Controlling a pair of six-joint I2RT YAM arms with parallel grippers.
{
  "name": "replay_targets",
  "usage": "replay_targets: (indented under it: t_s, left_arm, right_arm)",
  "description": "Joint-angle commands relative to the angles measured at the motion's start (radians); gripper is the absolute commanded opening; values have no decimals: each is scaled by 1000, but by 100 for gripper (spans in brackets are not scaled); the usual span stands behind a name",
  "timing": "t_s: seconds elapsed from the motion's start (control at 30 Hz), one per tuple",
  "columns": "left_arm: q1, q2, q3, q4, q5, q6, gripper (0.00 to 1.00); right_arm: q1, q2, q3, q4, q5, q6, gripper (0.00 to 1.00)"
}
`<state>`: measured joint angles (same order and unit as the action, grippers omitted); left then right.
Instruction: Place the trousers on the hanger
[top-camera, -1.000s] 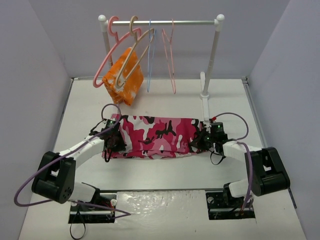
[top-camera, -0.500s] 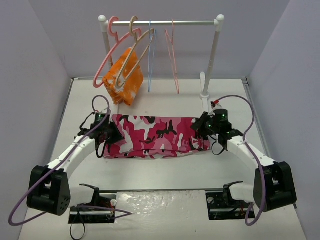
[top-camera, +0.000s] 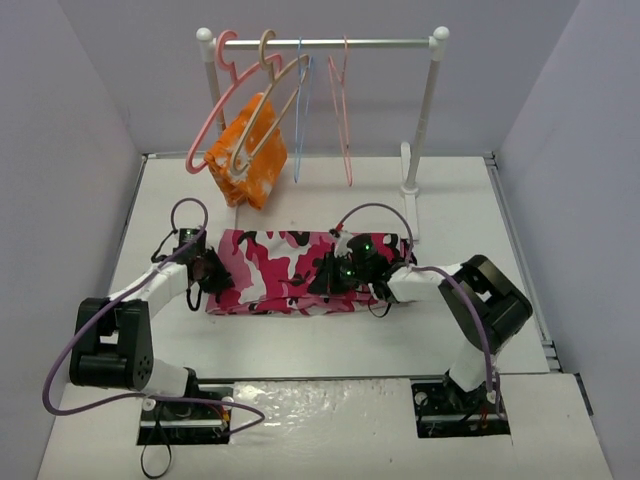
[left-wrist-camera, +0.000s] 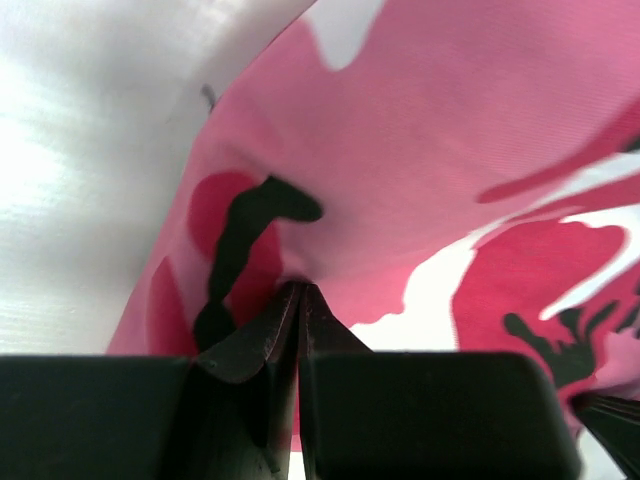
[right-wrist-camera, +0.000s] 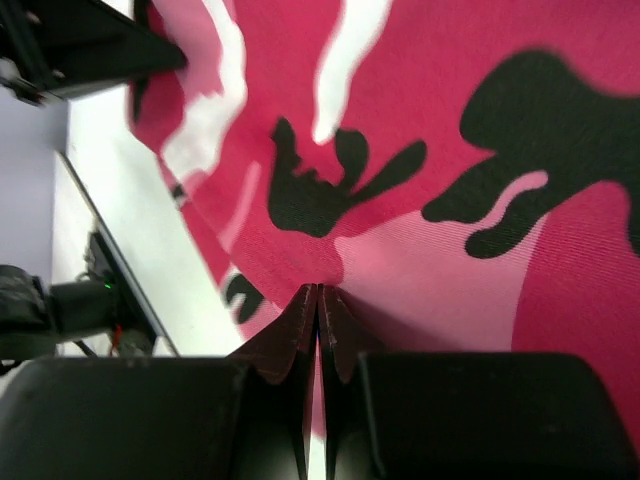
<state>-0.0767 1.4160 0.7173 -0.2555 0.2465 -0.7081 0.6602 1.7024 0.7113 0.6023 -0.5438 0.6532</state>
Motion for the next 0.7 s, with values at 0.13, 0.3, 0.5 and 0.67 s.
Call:
replay_targets:
  t_s: [0.13,0.3,0.5,0.67]
  left_arm:
    - [9,-57,-88,17,-51,-64,0]
    - [9,-206,-174,-20,-23,-104,0]
    - [11,-321,-123,42,65,-52,0]
    - [25,-267,-8,179,201,-6,0]
  right_arm:
    - [-2,26,-131,28,65,-40,0]
    - [1,-125,-175,-191,140,-84,0]
    - [-1,-266,-181,-308,176,-116,0]
    - [1,-331,-114,-344,146,-144,0]
